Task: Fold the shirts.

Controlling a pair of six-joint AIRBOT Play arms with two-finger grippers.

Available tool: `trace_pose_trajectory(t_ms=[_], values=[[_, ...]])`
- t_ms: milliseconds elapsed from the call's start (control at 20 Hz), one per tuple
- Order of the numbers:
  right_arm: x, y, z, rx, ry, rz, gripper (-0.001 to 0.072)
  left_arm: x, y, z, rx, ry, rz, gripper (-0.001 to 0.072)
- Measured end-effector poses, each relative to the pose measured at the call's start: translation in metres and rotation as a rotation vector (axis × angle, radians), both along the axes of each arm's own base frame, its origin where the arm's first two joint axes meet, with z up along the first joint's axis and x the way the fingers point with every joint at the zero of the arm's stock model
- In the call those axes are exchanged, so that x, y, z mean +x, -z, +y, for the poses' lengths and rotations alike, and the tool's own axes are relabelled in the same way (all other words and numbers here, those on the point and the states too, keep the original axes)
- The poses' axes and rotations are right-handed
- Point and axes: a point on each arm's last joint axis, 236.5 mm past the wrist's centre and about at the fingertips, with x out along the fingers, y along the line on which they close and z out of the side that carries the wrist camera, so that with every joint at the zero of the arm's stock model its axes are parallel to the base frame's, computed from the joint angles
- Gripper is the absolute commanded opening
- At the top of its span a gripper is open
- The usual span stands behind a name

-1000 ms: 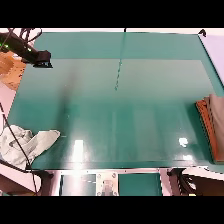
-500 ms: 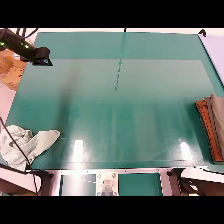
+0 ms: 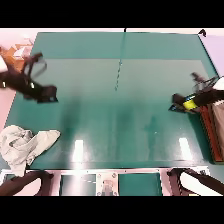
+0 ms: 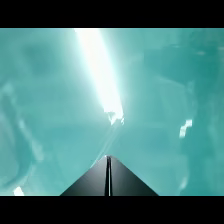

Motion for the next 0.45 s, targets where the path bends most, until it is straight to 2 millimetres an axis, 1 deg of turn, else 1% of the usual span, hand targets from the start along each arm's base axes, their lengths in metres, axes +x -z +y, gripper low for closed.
trace_pose_trajectory(t_ms=[50,100,200,350,450], values=[[-0.005,0.006,0.02,0.016,-0.042,-0.006,0.0017,-0.016,0.009,-0.001,-0.001,-0.009,0.011,0.0031],[-0.009,0.01,0.035,0.026,-0.078,-0.012,0.0017,-0.027,0.016,-0.002,0.001,-0.015,0.018,0.0032],[-0.016,0.015,0.059,0.042,-0.138,-0.017,0.0017,-0.043,0.027,-0.002,0.007,-0.021,0.028,0.0032],[-0.023,0.018,0.079,0.054,-0.188,-0.024,0.0017,-0.051,0.035,-0.001,0.014,-0.032,0.028,0.0032],[-0.025,0.019,0.084,0.057,-0.203,-0.028,0.0017,-0.052,0.037,0.0,0.016,-0.036,0.022,0.0032]])
